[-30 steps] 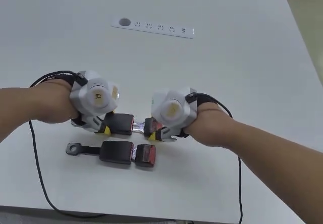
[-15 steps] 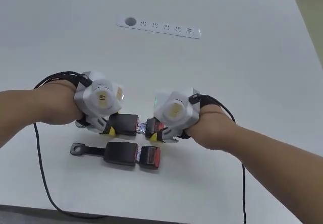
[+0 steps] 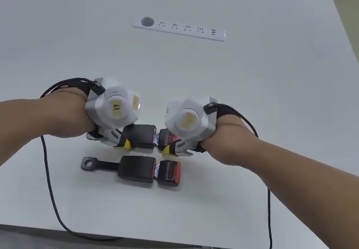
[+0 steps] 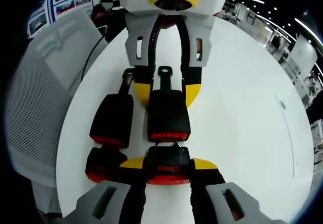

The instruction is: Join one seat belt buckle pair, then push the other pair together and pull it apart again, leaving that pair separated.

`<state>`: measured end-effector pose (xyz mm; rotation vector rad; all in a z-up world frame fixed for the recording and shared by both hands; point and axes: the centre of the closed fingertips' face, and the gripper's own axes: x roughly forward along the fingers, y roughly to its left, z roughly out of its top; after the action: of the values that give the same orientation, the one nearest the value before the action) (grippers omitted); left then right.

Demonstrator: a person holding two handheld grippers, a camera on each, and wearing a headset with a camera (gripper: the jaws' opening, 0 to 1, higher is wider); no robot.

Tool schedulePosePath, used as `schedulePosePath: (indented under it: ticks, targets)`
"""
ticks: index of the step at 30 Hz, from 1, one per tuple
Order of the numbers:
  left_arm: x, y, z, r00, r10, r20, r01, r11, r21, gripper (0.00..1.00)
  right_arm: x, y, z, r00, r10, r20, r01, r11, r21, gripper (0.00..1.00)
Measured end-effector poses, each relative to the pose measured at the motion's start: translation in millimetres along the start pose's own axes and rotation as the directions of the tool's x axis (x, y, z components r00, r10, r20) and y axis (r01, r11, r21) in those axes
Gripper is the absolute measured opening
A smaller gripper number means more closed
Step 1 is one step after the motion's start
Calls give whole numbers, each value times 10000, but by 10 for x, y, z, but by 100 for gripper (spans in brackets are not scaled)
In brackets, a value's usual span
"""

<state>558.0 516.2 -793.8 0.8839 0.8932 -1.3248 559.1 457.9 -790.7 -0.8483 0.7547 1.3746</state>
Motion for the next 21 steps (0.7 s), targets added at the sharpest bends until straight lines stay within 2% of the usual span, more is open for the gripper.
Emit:
schedulePosePath:
  ticks: [9,13,15,21]
  targets:
    - [-25,-16,18,9998,36,194,-32,9998,-199,32,-16,-12,-17,10000,17,51,-17,10000,14,29]
    - [-36,-24,2,9999,32,149,-28,9997,-256,32,-92,-10,-142,10000,58,11,-58,10000,67,30]
    - [-29,-20,-6,9998,40,198,-34,9997,-258,32,-100,-4,-126,9991,134,403,-143,9996,236,30]
    - [-21,-28,-7,9999,66,142,-63,9998,-199,32,-142,28,-219,9990,60,432,-70,9997,221,30]
